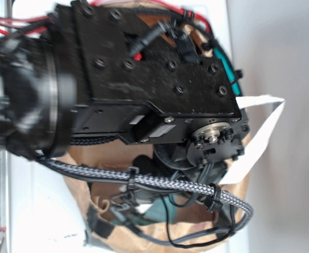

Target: Grab the blue cloth.

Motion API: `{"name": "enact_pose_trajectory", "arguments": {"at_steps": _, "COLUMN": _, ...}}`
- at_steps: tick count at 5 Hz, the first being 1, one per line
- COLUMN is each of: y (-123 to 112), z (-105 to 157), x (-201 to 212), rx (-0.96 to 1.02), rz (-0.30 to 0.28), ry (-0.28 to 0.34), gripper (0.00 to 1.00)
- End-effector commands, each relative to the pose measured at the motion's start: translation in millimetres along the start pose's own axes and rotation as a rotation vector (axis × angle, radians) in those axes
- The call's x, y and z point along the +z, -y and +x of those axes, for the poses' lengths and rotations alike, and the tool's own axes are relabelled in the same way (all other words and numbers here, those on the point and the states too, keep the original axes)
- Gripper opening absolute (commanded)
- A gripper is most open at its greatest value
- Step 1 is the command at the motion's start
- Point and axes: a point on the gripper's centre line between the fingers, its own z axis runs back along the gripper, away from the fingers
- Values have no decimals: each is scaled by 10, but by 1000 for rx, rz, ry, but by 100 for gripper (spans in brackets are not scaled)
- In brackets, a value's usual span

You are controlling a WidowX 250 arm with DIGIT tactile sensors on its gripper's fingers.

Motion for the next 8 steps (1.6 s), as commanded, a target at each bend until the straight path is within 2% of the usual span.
{"name": "enact_pose_trajectory", "arguments": {"at_steps": 1, "y": 141, "z": 91, "x": -202, "rx": -299, "rz": -60, "ry": -66, "gripper": 100}}
{"name": "enact_pose_trajectory", "arguments": {"at_steps": 2, "y": 165, "z": 203, "x": -389, "rx": -549, "rz": -95, "ry": -69, "gripper": 100}}
{"name": "enact_pose_trajectory", "arguments": {"at_steps": 3, "y": 274, "z": 298, "x": -435, "rx": -719, "rz": -141, "ry": -51, "gripper": 100}}
{"name": "enact_pose_trajectory", "arguments": {"at_steps": 4, "y": 423, "z": 396, "x": -439, "rx": -807, "rz": -167, "ry": -20, "gripper": 100}}
{"name": "enact_pose_trajectory", "arguments": {"at_steps": 5, "y": 490, "z": 446, "x": -541, "rx": -864, "rz": -196, "ry": -45, "gripper": 100}}
{"name": "enact_pose_trajectory", "arguments": {"at_steps": 8, "y": 490, "z": 446, "x": -541, "rx": -864, "rz": -196, "ry": -45, "gripper": 100}}
